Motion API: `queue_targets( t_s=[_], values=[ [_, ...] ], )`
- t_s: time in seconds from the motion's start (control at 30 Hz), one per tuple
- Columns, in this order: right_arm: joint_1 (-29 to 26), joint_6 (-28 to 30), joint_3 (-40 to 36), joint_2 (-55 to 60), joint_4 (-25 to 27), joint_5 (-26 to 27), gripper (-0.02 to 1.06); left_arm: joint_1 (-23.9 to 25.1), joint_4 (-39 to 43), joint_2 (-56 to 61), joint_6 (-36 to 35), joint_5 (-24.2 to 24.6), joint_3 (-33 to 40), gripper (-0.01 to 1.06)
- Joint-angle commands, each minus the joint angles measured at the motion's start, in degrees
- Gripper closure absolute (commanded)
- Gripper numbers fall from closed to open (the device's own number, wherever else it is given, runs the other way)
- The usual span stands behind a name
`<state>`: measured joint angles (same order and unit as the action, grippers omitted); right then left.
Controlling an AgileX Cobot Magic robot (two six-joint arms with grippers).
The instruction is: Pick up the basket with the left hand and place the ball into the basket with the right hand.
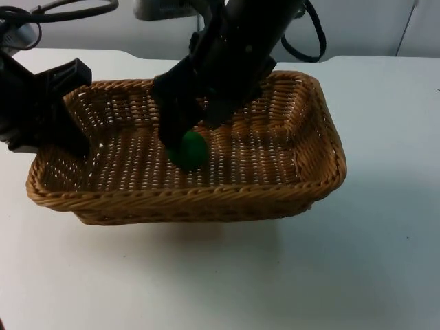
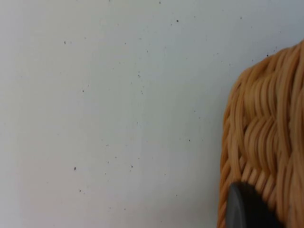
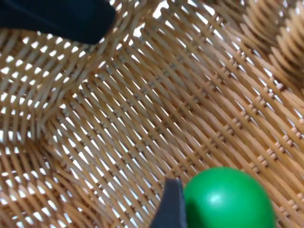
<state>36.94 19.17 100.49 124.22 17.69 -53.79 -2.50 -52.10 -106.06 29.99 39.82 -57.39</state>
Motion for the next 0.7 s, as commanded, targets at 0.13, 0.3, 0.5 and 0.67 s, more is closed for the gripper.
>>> queue_targets(
  t_s=[0.13,0.3,0.5,0.67],
  values=[
    [0.2,-4.4,8.3,-2.8,-4.7,-10.0,0.41,0.2,-1.7,0.9,-0.1,1.2,0.1,1.05],
    [0.2,-5.7,17.2,-6.7,-10.7,-16.2,0.76,0.2,-1.7,0.9,-0.1,1.2,0.1,1.05],
    [0.2,-6.0,24.3,-13.2,-13.3,-16.2,1.04,0.2,-1.7,0.9,-0.1,1.1,0.1,1.05],
    [0.2,-6.9,24.3,-16.9,-13.1,-16.2,1.04,0.2,-1.7,0.9,-0.1,0.7,0.1,1.05]
  ],
)
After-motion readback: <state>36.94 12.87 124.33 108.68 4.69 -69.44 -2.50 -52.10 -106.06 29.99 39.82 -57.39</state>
